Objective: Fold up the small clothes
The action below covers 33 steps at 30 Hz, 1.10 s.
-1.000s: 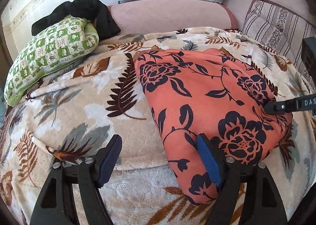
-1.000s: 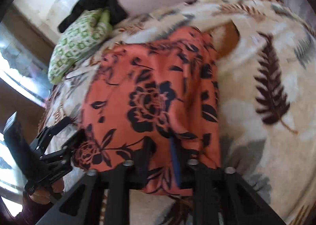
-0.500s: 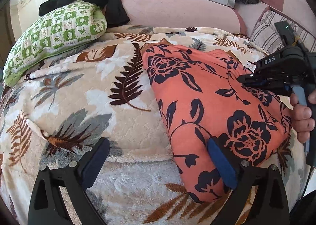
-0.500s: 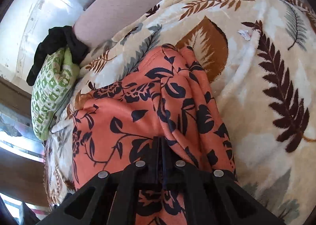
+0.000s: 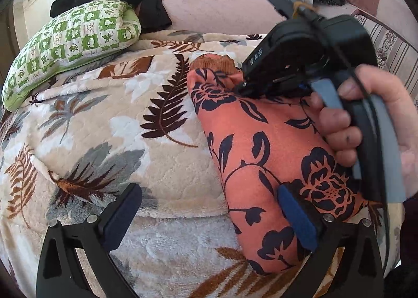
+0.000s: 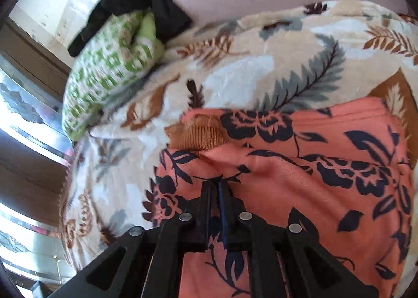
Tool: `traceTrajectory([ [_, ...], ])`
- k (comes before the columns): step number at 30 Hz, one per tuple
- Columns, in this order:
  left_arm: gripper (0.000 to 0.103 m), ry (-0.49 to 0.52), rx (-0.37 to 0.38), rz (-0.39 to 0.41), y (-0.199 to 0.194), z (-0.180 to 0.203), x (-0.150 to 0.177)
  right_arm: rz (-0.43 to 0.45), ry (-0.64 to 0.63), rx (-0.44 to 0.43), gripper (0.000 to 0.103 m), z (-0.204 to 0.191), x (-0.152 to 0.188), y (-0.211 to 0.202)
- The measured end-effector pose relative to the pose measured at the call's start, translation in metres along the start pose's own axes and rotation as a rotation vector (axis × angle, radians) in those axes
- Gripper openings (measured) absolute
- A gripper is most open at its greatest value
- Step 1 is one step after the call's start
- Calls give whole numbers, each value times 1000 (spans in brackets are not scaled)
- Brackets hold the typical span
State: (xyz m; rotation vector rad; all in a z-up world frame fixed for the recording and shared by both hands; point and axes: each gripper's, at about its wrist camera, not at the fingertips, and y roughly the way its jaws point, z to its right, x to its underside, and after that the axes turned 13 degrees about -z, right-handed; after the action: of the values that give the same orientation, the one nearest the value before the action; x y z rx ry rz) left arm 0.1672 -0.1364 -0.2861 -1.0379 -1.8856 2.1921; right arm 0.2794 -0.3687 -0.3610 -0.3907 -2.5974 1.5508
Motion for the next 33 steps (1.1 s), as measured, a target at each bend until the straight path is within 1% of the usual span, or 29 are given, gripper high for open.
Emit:
traceTrajectory([
  [1,103,3,3,0,1,0,0,28,4,-23,7,2,2,-1],
  [2,103,1,7,-1,1,0,0,31,5,-31,7,3,4,-4],
  [4,103,-1,6,1,0,0,0,29,21,-26,7,5,8,-14],
  [7,103,4,-4,11,-1,1,1,89,33,6,7,10,25,-41],
  [9,103,6,-9,15,-2,2,2,103,44,14,9,14,37,-57],
  [13,103,2,-13,19,-3,3,4,129,66,97,9,21,60,-85],
  [15,103,-1,-13,20,-3,3,4,138,78,116,9,29,80,-94],
  [16,103,-3,-12,20,-3,3,4,129,92,126,9,36,90,-94],
  [18,103,-9,2,12,-2,2,4,97,147,183,7,54,108,-86],
  [19,103,-16,18,1,-1,0,5,110,152,158,7,65,117,-86],
  [20,103,-36,34,-3,0,-2,5,136,152,107,7,73,122,-88],
  [22,103,-89,71,-20,3,-8,6,140,182,44,7,84,126,-94],
  [25,103,-136,110,-38,6,-11,7,153,197,-9,6,93,128,-100],
  [27,103,-137,113,-44,7,-10,7,197,199,-12,7,93,128,-108],
  [29,103,-118,120,-72,8,-10,2,278,154,36,8,80,124,-117],
  [30,103,-112,132,-96,8,-12,-2,303,132,53,10,76,120,-121],
  [31,103,-112,149,-121,7,-15,-7,311,124,56,10,72,116,-121],
  [32,103,-110,165,-122,4,-17,-12,306,133,47,10,73,110,-119],
  [33,103,-109,156,-87,-2,-19,-15,300,151,29,10,75,103,-116],
])
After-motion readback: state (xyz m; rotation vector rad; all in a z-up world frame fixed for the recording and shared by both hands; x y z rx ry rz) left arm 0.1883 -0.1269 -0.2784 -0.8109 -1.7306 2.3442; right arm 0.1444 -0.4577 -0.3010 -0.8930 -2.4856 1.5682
